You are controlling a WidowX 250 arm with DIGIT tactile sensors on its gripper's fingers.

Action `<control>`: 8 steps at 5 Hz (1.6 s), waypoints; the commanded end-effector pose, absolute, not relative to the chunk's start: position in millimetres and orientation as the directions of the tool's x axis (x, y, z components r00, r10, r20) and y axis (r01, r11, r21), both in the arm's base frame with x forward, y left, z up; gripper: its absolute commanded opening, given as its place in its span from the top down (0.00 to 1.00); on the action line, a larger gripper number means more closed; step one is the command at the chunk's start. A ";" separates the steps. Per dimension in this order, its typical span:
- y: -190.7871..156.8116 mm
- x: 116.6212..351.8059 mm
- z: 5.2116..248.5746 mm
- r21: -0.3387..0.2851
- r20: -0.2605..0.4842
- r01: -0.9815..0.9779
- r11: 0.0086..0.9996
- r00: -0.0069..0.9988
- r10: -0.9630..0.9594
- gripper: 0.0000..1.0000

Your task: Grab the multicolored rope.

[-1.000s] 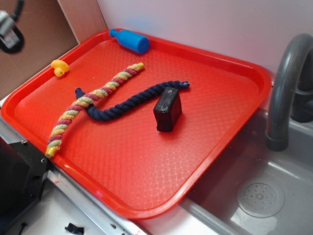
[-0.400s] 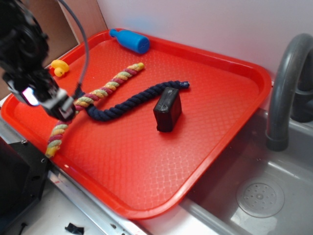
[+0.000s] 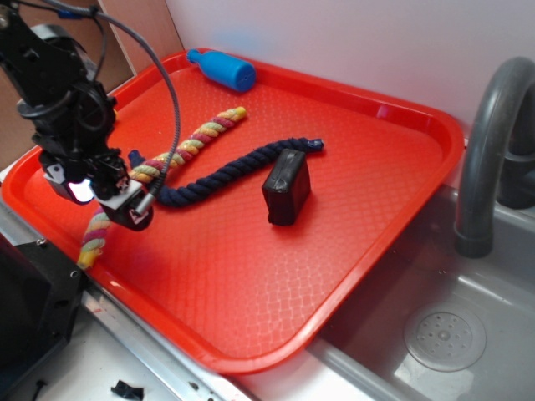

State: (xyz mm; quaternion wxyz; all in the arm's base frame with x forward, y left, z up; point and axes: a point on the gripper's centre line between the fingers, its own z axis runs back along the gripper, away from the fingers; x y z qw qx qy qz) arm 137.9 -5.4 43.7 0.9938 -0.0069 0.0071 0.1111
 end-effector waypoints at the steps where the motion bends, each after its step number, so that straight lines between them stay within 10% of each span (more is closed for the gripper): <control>1: -5.9 144.1 29.8 -0.007 -0.044 -0.235 0.972 0.971 0.234 1.00; 3: -7.7 147.2 38.6 0.019 -0.027 -0.259 0.966 0.965 0.259 1.00; 5: -26.1 163.0 114.3 0.066 0.017 -0.240 0.969 0.971 0.240 1.00; 8: -53.4 194.0 206.3 -0.117 0.056 -0.145 0.982 0.987 0.153 1.00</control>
